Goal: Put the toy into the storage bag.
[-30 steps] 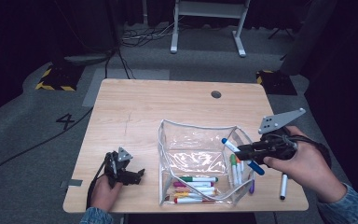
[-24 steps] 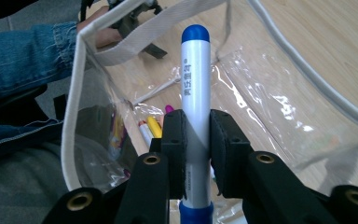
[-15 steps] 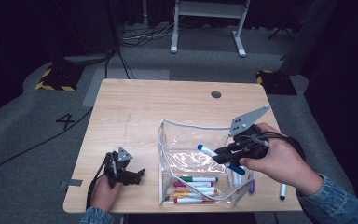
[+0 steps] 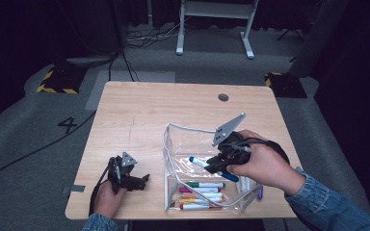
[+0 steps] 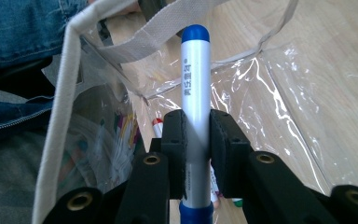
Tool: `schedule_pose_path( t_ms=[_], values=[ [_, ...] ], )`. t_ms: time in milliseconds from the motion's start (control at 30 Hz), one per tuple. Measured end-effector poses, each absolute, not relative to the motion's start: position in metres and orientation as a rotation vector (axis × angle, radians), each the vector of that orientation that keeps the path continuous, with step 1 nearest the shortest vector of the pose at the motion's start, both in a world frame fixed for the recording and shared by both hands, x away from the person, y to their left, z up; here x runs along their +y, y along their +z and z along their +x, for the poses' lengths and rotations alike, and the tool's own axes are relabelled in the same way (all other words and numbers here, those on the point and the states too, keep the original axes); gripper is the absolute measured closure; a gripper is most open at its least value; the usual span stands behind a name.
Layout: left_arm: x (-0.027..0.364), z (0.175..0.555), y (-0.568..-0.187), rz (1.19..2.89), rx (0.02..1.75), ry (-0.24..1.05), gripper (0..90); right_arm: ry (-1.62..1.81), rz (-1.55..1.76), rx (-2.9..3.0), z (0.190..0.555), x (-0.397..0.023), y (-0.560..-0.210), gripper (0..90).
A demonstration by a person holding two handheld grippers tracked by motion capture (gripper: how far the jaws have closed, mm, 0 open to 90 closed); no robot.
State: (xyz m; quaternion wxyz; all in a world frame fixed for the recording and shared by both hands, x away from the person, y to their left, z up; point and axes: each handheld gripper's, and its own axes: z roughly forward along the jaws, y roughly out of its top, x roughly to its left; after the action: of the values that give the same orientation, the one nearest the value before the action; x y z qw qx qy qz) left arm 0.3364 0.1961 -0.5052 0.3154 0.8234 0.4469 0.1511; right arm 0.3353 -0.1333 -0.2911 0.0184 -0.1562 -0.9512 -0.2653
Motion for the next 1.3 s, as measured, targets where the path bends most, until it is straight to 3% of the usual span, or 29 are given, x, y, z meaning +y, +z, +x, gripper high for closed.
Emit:
schedule_pose_path(
  t_ms=[1300],
  values=[
    [0.196,0.336,-0.505,2.169,1.177,0.397,0.0,-0.339,-0.254,-2.993,0.336,-0.096,-0.379,76.5]
  ],
)
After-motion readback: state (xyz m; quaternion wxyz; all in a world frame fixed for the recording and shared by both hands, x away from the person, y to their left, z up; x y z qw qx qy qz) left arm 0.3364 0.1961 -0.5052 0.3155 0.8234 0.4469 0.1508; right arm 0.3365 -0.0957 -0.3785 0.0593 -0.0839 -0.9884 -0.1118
